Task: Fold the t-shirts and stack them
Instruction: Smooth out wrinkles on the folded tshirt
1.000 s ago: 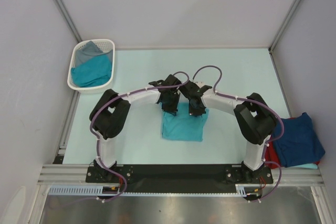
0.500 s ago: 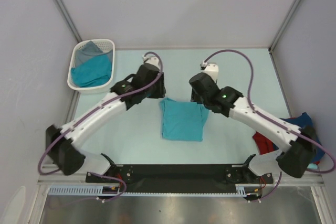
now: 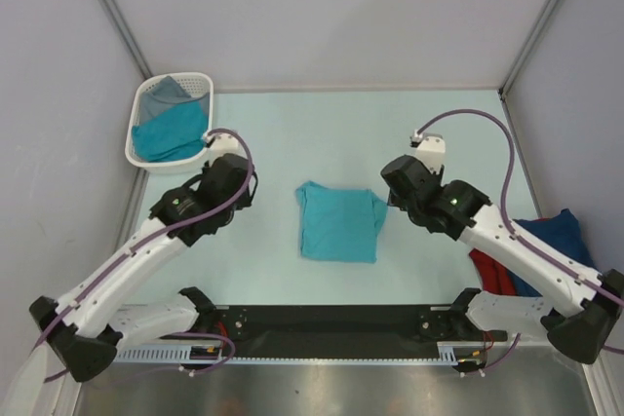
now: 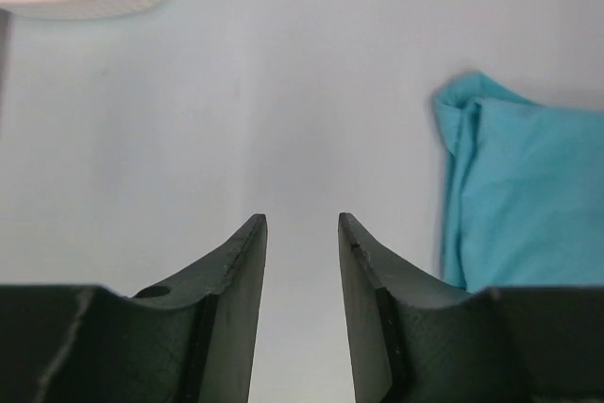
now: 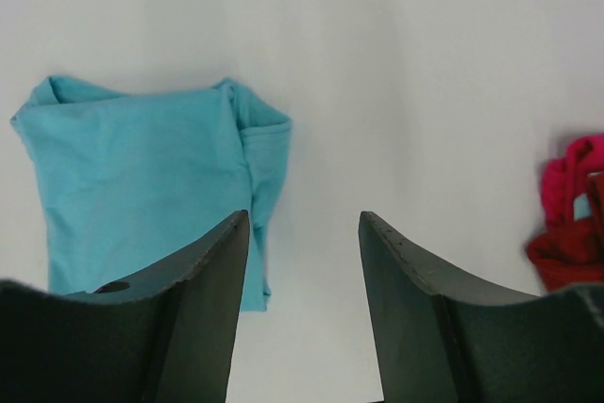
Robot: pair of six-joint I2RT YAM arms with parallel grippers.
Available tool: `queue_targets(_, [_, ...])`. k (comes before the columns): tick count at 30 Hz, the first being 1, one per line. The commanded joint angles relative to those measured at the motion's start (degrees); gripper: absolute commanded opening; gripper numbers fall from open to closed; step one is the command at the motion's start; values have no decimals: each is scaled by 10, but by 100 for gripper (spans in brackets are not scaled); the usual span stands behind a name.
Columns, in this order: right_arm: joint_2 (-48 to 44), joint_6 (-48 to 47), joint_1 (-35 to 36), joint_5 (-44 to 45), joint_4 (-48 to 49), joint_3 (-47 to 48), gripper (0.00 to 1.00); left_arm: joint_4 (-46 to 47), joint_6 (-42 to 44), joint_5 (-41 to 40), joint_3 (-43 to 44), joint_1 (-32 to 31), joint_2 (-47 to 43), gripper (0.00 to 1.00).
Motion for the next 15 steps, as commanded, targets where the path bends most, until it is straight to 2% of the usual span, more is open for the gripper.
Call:
queue_targets(1, [-79,32,-1,93,-32,-6,56,-5,59,-161,13,27,-87,42])
queue_targets(4, [-102,25,-1,123,-24,-18,57,16,87,-269,2,32,-85,47])
queue_targets(6, [-101,10,-4,127,-14,-24,59,56,133,-276,-30,42,-78,52])
queue_targets(11, [-70,17,-24,92,-17,-12,59,147,145,-204,-77,110,-51,61])
queue_targets(12, [-70,17,-24,81,-14,-12,59,151,131,-183,-80,141,-48,63])
queue_targets(14, [-75,-4,-28,58,-2,-9,59,145,126,-99,-66,160,-36,64])
queue_targets(15, [-76,-5,-31,47,-1,-7,59,135,104,-87,-45,168,-29,66])
